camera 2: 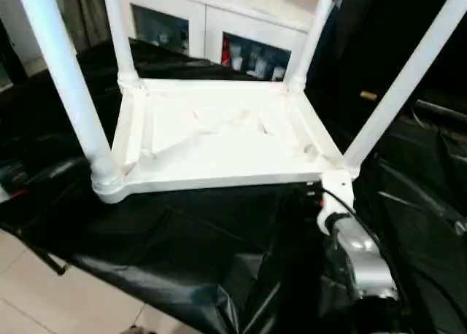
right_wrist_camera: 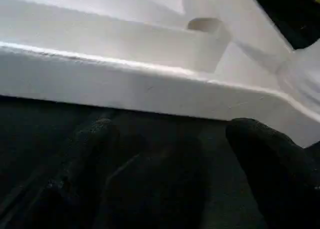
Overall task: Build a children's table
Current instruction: Rotate leg to tighten, then rotate table base
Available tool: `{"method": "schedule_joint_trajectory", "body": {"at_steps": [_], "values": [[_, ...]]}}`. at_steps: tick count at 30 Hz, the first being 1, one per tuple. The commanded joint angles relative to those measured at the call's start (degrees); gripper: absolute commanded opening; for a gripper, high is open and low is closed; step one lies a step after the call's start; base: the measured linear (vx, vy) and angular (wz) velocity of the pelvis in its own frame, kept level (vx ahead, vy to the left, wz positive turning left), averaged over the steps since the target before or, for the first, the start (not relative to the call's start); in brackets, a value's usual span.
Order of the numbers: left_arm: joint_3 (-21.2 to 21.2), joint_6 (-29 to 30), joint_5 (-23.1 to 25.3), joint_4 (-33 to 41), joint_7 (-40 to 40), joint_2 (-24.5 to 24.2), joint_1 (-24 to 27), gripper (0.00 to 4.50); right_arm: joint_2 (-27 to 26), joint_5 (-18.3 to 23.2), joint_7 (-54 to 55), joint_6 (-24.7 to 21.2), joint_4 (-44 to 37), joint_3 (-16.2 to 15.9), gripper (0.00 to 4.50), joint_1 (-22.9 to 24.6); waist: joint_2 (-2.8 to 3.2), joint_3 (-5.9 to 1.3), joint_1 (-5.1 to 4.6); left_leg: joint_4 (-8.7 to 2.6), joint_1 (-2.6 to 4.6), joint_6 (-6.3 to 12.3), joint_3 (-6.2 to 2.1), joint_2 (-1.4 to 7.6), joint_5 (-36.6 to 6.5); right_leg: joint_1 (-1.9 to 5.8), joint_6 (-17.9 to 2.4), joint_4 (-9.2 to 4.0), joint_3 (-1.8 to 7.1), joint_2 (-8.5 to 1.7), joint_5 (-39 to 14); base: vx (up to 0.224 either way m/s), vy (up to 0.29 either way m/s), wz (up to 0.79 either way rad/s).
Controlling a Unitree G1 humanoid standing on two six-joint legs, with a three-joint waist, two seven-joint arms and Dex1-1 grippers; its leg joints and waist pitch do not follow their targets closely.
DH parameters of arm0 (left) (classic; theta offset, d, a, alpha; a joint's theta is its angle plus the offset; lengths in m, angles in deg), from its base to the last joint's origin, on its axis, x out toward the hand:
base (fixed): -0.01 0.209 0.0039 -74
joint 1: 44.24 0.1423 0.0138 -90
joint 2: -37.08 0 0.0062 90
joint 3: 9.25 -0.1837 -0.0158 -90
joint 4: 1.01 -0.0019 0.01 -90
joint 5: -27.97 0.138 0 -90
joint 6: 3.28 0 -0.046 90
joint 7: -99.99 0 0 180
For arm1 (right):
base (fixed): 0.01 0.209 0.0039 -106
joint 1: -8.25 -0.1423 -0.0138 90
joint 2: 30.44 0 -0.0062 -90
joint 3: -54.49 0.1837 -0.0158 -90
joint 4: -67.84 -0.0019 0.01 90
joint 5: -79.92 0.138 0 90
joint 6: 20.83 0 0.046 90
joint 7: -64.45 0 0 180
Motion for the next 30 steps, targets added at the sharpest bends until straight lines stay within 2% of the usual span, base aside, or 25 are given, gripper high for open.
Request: {"method": "schedule_joint_trajectory", "body": {"at_steps": [1,6,9,11,15,17,19,24,26,30], "values": [[-1.16,-0.20,-0.85,-0.44,1.00,0.27,-1.21,4.45,0.12,-0.88,0.67,-1.18,-0.30,-0.44,4.00,-0.71,1.41,-4.00,0.24,-4.12,1.63,-2.29,-1.20,2.47,-11.88,2.34,-13.13,-3.64,2.38,-3.08,-2.10,0.000,0.000,0.00],[-4.50,-1.29,0.88,-0.91,0.79,2.85,-3.35,4.45,-1.14,-2.12,0.03,-0.75,3.31,-2.06,4.00,-3.34,1.77,-3.89,0.30,-4.15,1.87,-2.80,-1.19,2.63,-12.68,2.24,-13.22,-3.73,2.40,-3.12,-3.50,0.000,0.000,0.00],[-7.53,1.50,-0.58,3.53,2.06,3.74,-2.95,4.45,-1.91,-3.11,-0.41,0.05,8.27,-3.01,4.00,-6.82,1.84,-3.96,0.35,-4.11,2.06,-3.47,-1.14,2.71,-13.47,2.07,-13.56,-3.63,2.37,-3.17,-4.01,0.000,0.000,0.00],[-9.24,3.85,-1.96,6.80,2.87,3.83,-2.59,4.45,-2.17,-3.55,-0.21,0.66,11.06,-3.39,4.00,-8.73,1.96,-3.95,0.68,-4.12,2.12,-3.80,-1.09,2.71,-12.65,2.08,-13.59,-3.44,2.31,-2.95,-2.53,0.000,0.000,0.00],[-13.89,9.16,-5.90,14.51,4.72,4.87,-3.09,4.45,-2.77,-4.38,-1.02,1.69,16.58,-4.19,4.00,-13.00,1.56,-4.01,0.61,-4.00,1.84,-3.94,-1.03,2.57,-11.67,2.39,-13.57,-3.25,2.31,-2.96,-1.47,0.000,0.000,0.00],[-15.98,10.33,-6.85,16.41,5.04,6.14,-4.07,4.45,-3.15,-4.49,-1.16,2.13,18.36,-4.04,4.00,-14.53,1.60,-3.97,0.60,-3.91,1.81,-3.90,-0.95,2.51,-11.66,2.40,-13.32,-3.33,2.39,-2.97,-2.12,0.000,0.000,0.00],[-17.90,10.75,-7.13,17.28,5.15,7.71,-5.00,4.45,-3.46,-4.61,-1.74,2.67,19.91,-4.24,4.00,-15.67,1.32,-4.03,0.51,-3.87,1.60,-3.81,-0.96,2.48,-11.43,2.62,-12.97,-3.36,2.41,-3.00,-2.41,0.000,0.000,0.00],[-23.76,11.32,-6.77,18.11,4.63,13.70,-7.64,4.45,-5.09,-4.88,-4.38,5.39,22.69,-5.71,4.00,-18.03,1.23,-4.13,0.01,-3.74,1.23,-3.68,-1.06,2.48,-11.16,2.94,-12.38,-3.52,2.44,-3.00,-3.60,0.000,0.000,0.00],[-24.46,11.21,-6.40,17.86,4.08,14.56,-8.01,4.45,-5.32,-5.05,-4.45,5.64,23.42,-5.77,4.00,-18.41,1.10,-4.13,-0.55,-3.69,1.17,-3.61,-1.09,2.52,-11.35,2.85,-12.44,-3.59,2.36,-2.96,-4.43,0.000,0.000,0.00],[-27.97,8.86,-3.74,14.64,2.44,18.91,-10.06,4.45,-6.89,-4.53,-8.50,7.21,23.52,-6.75,4.00,-18.63,1.17,-4.05,-0.87,-3.62,1.14,-2.99,-0.98,2.61,-12.02,2.78,-12.49,-3.99,2.48,-2.90,-5.32,0.000,0.000,0.00]]}}
